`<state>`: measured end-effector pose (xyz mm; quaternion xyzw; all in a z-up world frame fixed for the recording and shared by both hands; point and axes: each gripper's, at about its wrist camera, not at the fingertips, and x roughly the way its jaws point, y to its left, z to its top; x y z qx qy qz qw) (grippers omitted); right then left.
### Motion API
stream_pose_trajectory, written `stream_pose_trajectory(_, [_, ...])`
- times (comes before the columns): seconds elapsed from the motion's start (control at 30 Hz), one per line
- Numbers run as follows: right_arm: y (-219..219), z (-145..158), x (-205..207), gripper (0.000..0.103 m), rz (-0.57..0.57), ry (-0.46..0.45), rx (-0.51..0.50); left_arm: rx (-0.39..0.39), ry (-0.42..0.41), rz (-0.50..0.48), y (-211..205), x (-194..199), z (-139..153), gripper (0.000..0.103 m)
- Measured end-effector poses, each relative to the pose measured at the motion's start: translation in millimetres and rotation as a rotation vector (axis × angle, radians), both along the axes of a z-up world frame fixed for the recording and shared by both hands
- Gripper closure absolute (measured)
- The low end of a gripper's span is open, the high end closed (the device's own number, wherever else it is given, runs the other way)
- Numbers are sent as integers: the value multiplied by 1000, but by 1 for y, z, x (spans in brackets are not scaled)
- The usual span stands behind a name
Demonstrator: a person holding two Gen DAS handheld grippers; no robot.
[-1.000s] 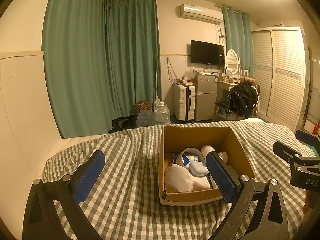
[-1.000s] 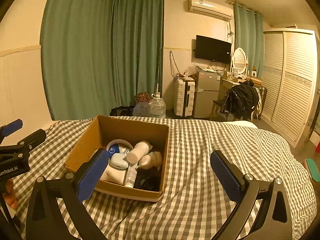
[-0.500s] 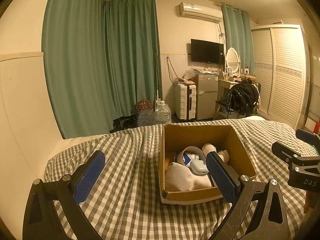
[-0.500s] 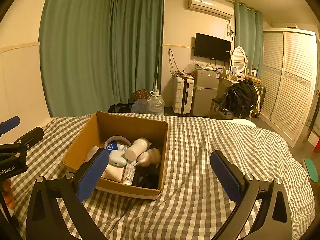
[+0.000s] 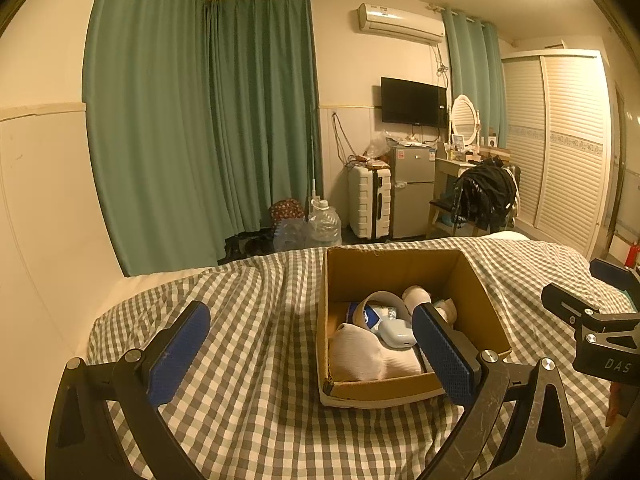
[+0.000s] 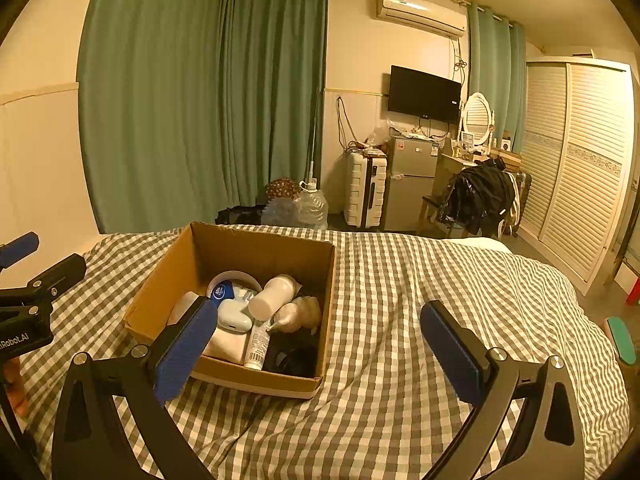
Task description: Organize objects
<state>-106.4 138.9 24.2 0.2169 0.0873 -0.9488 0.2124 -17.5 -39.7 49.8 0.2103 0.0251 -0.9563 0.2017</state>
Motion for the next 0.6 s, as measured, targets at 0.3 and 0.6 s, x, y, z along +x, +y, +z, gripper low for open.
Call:
stream_pose_trajectory(0.3, [0,-1,0,1,-3,-3,3,1,0,1,1,0,0,0])
stream_pose_trajectory(0.6, [-2,-3,0,1,-7,-8,8,-4,1,4,1,1,-1,0])
